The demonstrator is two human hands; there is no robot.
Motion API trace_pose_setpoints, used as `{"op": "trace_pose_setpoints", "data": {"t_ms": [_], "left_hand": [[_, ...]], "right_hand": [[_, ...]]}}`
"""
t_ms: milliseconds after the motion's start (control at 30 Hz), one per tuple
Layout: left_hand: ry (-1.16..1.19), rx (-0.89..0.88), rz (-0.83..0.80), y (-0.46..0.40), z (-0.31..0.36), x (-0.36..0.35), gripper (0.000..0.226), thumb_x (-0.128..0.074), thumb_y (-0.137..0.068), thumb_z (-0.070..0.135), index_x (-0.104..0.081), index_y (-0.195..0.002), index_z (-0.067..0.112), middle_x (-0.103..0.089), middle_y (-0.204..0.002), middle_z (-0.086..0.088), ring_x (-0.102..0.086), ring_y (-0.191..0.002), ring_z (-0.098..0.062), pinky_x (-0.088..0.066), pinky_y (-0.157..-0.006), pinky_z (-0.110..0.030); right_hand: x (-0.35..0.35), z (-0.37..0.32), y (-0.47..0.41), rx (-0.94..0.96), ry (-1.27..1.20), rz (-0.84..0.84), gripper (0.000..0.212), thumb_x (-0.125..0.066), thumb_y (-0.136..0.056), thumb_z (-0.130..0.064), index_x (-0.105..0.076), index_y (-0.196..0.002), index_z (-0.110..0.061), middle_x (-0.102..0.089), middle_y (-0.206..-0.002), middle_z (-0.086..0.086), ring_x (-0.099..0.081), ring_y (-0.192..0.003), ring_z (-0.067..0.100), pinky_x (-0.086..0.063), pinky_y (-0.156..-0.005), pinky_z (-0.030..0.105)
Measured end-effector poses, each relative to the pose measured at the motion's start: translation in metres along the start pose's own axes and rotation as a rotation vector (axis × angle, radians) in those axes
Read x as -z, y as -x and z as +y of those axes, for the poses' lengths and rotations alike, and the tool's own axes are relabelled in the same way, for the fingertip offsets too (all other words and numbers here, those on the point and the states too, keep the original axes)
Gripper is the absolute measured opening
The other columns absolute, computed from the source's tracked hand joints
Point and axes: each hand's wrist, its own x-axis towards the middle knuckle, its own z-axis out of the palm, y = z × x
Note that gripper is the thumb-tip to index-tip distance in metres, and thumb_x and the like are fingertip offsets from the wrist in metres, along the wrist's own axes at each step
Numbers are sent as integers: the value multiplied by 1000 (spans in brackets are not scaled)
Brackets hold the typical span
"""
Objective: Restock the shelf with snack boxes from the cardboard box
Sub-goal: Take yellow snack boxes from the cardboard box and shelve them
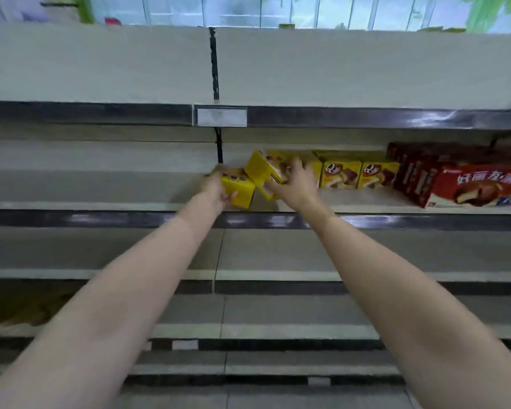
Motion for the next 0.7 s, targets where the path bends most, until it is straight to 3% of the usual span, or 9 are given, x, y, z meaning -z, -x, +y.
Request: {"op": "trace_pose_setpoints", "data": {"t_ms": [67, 133, 267, 333, 400, 467, 533, 633, 700], "left_hand": [[-41, 39, 27, -13, -1, 2, 20, -61, -96, 34, -56, -100, 14, -59, -89, -11, -55, -61, -22, -54, -45, -27], [-51, 77, 46, -27, -3, 4, 21, -57, -98, 30, -57, -114, 15, -56, -109, -12, -57, -65, -22, -54, -41, -27], [-53, 37, 59, -43, -2, 2, 28, -44, -103, 26, -61, -126, 24, -54, -85, -7, -56, -62, -21, -51, -44, -23], [-61, 21, 69, -54, -2, 4, 33, -42, -103, 18, -62, -128, 24, -60, -92, -11, -58, -63, -23, -52, -43, -23], [-72, 9, 44, -65, -3, 11, 42, -34, -101, 4, -62, -126, 23, -60, -115, -16, -60, -68, -27, -55, -43, -26], [-62, 5, 24, -72, -2, 17, 36, -34, -102, 1, -59, -120, 18, -55, -125, -18, -62, -73, -30, -58, -47, -30], [-34, 9, 21, -74, 2, 23, 21, -35, -105, 8, -50, -119, 13, -53, -119, -19, -62, -77, -30, -60, -54, -35], [-45, -14, 29, -83, 3, 33, 21, -34, -106, 10, -48, -123, 8, -57, -112, -20, -62, -79, -28, -59, -68, -39], [-136, -80, 29, -85, 4, 40, 26, -37, -105, 6, -50, -126, 9, -61, -111, -15, -61, -77, -23, -55, -66, -33]], "right_hand": [[-7, 3, -9, -13, 22, -5, 77, -81, -72, -52, -48, -130, -13, -42, -136, 16, -44, -126, 37, -41, -105, 45], [-15, 6, -16, -32, 54, -16, 77, -78, -75, -55, -48, -134, -15, -40, -139, 16, -40, -129, 38, -39, -107, 47], [-24, 11, -27, -25, 105, -82, 73, -70, -80, -61, -49, -134, -16, -42, -135, 16, -37, -128, 39, -37, -107, 48], [-26, 13, -31, -20, 140, -130, 72, -67, -83, -60, -48, -136, -15, -44, -134, 16, -34, -130, 37, -33, -110, 47], [-28, 15, -36, -48, 93, -130, 74, -71, -79, -60, -50, -136, -18, -45, -134, 15, -33, -131, 35, -33, -111, 46], [-29, 16, -40, -77, 23, -120, 76, -77, -72, -60, -52, -132, -20, -45, -133, 14, -35, -129, 34, -37, -108, 45], [-33, 17, -43, -106, -48, -95, 78, -78, -69, -61, -50, -130, -21, -45, -131, 12, -40, -125, 32, -40, -106, 45], [-37, 11, -45, -145, -201, 47, 79, -76, -63, -72, -48, -118, -23, -52, -124, 10, -52, -113, 29, -47, -99, 45], [-39, 7, -48, -183, -319, 101, 69, -77, -66, -67, -48, -110, -23, -57, -114, 7, -57, -105, 28, -48, -92, 42]]}}
